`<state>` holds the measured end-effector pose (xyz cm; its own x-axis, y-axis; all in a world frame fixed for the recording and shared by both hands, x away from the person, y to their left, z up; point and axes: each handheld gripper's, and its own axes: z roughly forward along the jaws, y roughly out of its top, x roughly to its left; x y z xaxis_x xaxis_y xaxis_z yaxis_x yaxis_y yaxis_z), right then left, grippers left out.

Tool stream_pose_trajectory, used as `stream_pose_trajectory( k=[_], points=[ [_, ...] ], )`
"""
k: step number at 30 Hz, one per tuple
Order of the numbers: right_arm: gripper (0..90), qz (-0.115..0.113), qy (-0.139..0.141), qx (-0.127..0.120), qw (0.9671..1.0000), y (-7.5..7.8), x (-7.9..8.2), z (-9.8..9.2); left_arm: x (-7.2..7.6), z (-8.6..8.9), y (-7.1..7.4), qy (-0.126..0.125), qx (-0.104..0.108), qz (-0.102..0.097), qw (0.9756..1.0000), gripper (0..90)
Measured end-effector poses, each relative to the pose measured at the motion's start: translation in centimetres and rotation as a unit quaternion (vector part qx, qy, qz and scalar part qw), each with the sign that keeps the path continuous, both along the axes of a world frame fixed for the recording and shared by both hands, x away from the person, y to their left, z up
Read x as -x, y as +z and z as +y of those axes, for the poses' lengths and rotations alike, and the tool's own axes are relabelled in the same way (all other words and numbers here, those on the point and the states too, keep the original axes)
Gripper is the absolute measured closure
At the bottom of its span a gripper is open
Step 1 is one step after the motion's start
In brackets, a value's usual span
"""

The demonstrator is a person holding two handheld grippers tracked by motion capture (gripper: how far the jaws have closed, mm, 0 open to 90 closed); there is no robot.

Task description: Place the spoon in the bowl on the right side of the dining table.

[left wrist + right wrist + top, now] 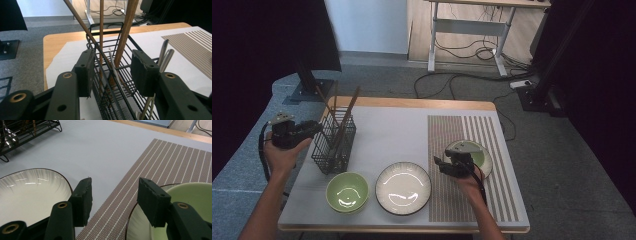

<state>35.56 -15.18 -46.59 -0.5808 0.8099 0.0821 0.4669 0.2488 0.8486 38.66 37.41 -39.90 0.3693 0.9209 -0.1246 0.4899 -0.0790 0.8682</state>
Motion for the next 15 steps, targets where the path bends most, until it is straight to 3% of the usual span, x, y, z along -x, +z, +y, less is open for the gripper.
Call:
stream_pose_trajectory(
  k=[12, 15],
  points=[
    [45.7, 0.0, -0.004, 0.012, 0.9999, -0.18, 0.0, 0.02, -0.53, -0.28, -0.04, -0.003, 0.004, -0.007, 1.0, 60.4],
    [45.7, 0.0, -0.005, 0.012, 0.9999, -0.19, 0.01, 0.02, -0.68, -0.25, -0.19, -0.001, 0.007, -0.005, 1.0, 66.1]
  ],
)
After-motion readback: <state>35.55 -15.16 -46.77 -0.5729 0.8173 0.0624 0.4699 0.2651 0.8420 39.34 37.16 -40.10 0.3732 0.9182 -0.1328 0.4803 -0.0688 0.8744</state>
